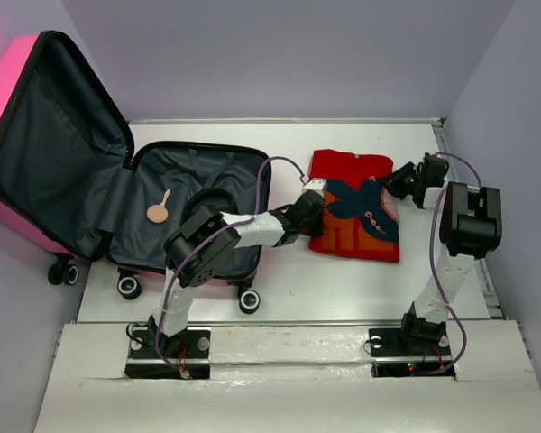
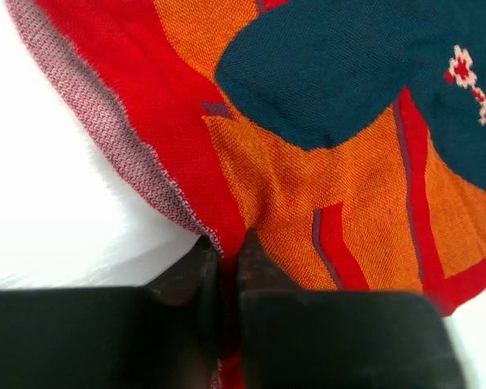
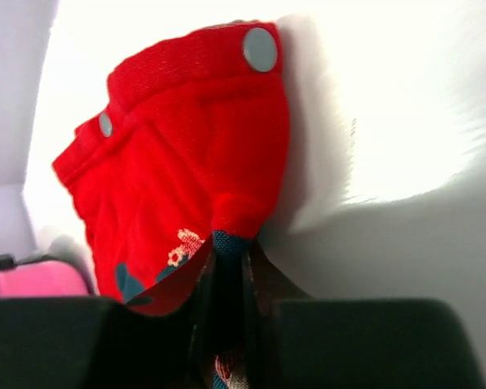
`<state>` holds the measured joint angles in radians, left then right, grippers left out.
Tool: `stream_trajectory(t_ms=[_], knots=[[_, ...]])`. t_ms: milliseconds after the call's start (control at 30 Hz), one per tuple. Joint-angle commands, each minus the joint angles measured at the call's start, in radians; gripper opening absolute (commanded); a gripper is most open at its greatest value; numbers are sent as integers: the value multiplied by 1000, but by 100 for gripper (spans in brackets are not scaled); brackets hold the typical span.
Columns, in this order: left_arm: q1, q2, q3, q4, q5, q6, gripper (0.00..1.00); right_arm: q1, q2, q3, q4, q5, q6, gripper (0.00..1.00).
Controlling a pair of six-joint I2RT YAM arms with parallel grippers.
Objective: Pack the luggage
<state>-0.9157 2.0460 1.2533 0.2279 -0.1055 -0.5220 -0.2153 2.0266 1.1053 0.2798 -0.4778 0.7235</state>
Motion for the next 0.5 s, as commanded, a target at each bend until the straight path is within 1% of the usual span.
stream_trajectory(t_ms=[0, 33, 167, 200, 300, 333, 367, 400, 467], knots=[[-8, -71, -60, 7, 32, -16, 6, 7, -110, -90, 205, -136, 83, 13], [-8, -98, -66, 14, 29, -15, 6, 16, -141, -119, 223, -137, 97, 10], [-6, -268, -65, 39, 38, 7, 6, 34, -317, -153, 222, -130, 79, 9], [-5, -292, -60, 40, 41, 7, 6, 45, -392, -157, 211, -125, 73, 8], [15, -369, -42, 34, 59, 1, 6, 73, -494, -148, 145, -104, 39, 7], [34, -385, -31, 27, 75, -3, 6, 105, -553, -139, 104, -99, 28, 7], [44, -403, -26, 13, 82, -4, 6, 128, -578, -116, 82, -88, 18, 7], [55, -440, -23, 7, 90, -7, 6, 183, -600, -99, 31, -61, -11, 7], [93, -502, -17, -19, 90, -9, 6, 252, -638, -38, -10, -13, -35, 7]])
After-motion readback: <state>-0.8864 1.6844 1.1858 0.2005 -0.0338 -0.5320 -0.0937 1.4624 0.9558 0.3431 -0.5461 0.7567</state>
